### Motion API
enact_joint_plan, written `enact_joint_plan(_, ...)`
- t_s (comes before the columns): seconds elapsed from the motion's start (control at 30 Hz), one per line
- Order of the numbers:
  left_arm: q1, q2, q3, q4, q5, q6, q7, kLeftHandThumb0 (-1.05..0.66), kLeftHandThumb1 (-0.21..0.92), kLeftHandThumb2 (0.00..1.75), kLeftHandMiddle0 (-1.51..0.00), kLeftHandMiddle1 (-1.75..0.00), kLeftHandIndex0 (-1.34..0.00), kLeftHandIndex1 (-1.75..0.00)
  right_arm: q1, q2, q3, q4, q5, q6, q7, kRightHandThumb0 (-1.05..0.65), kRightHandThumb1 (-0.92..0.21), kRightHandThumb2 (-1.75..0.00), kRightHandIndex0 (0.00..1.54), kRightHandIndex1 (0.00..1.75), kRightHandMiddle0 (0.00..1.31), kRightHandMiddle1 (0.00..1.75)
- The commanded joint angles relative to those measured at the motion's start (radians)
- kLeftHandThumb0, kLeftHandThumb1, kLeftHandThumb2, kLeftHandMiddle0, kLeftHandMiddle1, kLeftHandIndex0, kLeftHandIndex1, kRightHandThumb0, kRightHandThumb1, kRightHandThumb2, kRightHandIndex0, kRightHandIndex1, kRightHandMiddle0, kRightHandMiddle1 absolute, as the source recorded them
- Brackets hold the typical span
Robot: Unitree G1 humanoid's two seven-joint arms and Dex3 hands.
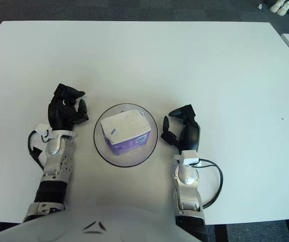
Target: Put the tissue paper into the plate.
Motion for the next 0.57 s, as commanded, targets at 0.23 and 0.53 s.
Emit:
enact_joint_plan(0.23, 0.150, 0.033, -0.015, 0.066, 0.076, 0.024, -0.009, -0.01, 0.17, 1.49, -0.65, -1.73, -0.56, -1.74, 0.045, 0.007, 0.000, 0.037, 0.010, 0.065, 0.001, -0.42, -0.53, -1.05, 0.54, 1.50, 0.44, 1.75)
enact_joint_plan(0.53, 0.170, 0.035, -0.019, 0.074, 0.130, 0.006, 0.029, -0.01, 0.21, 1.42, -0.65, -1.65, -0.54, -1.75, 0.048, 0.010, 0.001, 0.035, 0.008, 0.062, -0.002, -0.42, -0.52, -1.07, 0.54, 1.51, 0.45, 1.75)
